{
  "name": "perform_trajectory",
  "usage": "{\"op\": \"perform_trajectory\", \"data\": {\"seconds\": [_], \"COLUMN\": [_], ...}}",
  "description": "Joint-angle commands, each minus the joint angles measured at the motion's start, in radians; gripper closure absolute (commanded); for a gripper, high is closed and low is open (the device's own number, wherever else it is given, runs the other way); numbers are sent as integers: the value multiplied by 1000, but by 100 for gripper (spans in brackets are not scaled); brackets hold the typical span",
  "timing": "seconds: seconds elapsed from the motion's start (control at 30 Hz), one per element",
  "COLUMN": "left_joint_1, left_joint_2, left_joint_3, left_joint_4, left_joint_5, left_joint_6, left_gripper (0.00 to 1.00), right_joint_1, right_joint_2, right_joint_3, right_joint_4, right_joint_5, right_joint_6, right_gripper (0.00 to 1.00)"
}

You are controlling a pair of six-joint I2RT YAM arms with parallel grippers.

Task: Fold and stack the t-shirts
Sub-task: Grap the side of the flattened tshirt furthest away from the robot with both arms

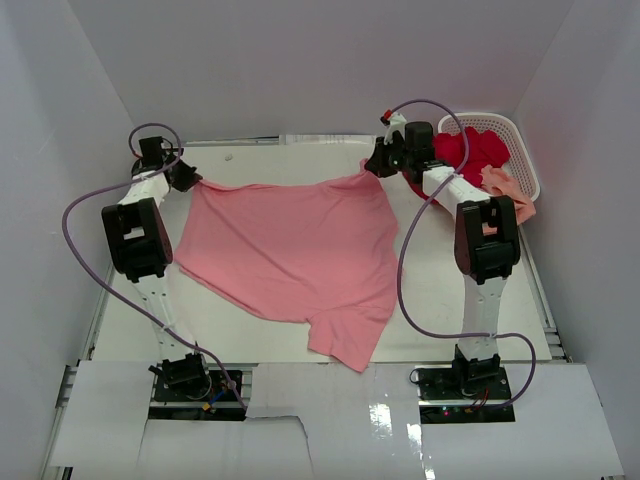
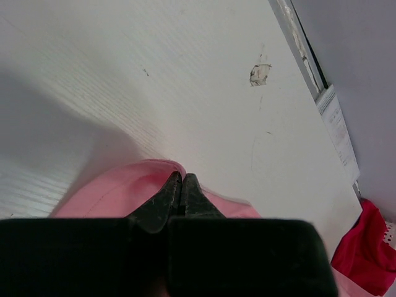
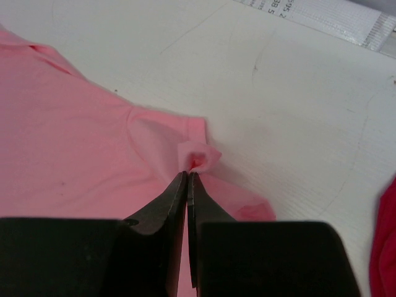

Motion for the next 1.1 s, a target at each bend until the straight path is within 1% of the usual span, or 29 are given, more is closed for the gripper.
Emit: {"op": "perform_trajectory", "data": {"seconds": [0.0, 0.3, 0.5, 0.63, 1.07], "left_joint_1": [13, 30, 40, 51, 70], "left_joint_2": [-44, -84, -99, -94, -51], "left_joint_3": [-32, -118, -138, -117, 18], "left_joint_4": [-15, 2, 16, 17, -1], "left_joint_5": [34, 32, 34, 50, 138], "left_joint_6": [-15, -21, -30, -34, -73], "left_gripper": [100, 100, 100, 100, 100], "right_joint_1": [-6, -15, -35, -50, -66], "right_joint_2": [-113, -242, -310, -337, -342], "right_joint_3": [-39, -203, -294, -345, -385], "right_joint_4": [54, 71, 94, 106, 107], "right_joint_5": [-8, 30, 38, 36, 36], "right_joint_6": [-19, -28, -22, -14, -5], "right_gripper": [92, 92, 92, 92, 92]}}
